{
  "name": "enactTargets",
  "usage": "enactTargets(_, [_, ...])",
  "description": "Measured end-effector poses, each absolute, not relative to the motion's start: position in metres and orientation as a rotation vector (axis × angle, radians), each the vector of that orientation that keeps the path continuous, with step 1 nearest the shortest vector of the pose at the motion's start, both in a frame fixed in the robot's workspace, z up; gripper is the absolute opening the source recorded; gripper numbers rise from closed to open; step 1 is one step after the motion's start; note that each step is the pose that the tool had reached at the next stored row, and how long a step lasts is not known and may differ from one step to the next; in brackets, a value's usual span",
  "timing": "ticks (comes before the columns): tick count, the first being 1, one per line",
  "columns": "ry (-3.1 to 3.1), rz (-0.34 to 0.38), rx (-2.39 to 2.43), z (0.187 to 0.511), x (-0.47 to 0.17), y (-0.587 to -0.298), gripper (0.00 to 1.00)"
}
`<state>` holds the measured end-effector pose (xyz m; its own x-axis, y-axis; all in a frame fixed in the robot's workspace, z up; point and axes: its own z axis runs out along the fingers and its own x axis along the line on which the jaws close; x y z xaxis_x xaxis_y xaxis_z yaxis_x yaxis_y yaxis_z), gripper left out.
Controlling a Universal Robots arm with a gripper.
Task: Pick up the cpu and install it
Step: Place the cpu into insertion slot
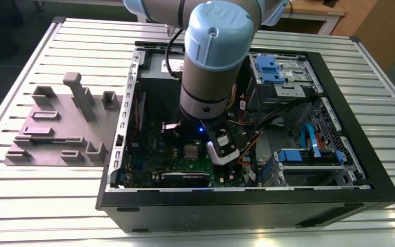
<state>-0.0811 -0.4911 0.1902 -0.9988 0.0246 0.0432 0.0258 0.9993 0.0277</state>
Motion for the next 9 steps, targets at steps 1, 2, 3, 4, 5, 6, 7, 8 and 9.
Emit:
enactTargets(1, [-3.098,-0.044,-0.039,0.1902,-0.0810,-0.4911,0.51])
enactTargets(2, [-3.098,-0.044,-0.039,0.1902,-0.0810,-0.4911,0.51])
enactTargets(3, [-3.098,-0.044,-0.039,0.1902,-0.0810,-0.4911,0.51])
enactTargets(4, [-3.098,-0.044,-0.039,0.1902,-0.0810,-0.4911,0.51])
enactTargets(5, [-3.098,-0.044,-0.039,0.1902,-0.0810,-0.4911,0.51])
enactTargets(6, [-3.098,-0.044,-0.039,0.1901,-0.0810,-0.4911,0.51])
enactTargets(7, [-3.098,-0.044,-0.039,0.1901,-0.0810,-0.4911,0.51])
enactTargets(8, [-3.098,-0.044,-0.039,0.1901,-0.0810,-0.4911,0.51])
enactTargets(9, [-3.098,-0.044,-0.039,0.1900,-0.0810,-0.4911,0.51])
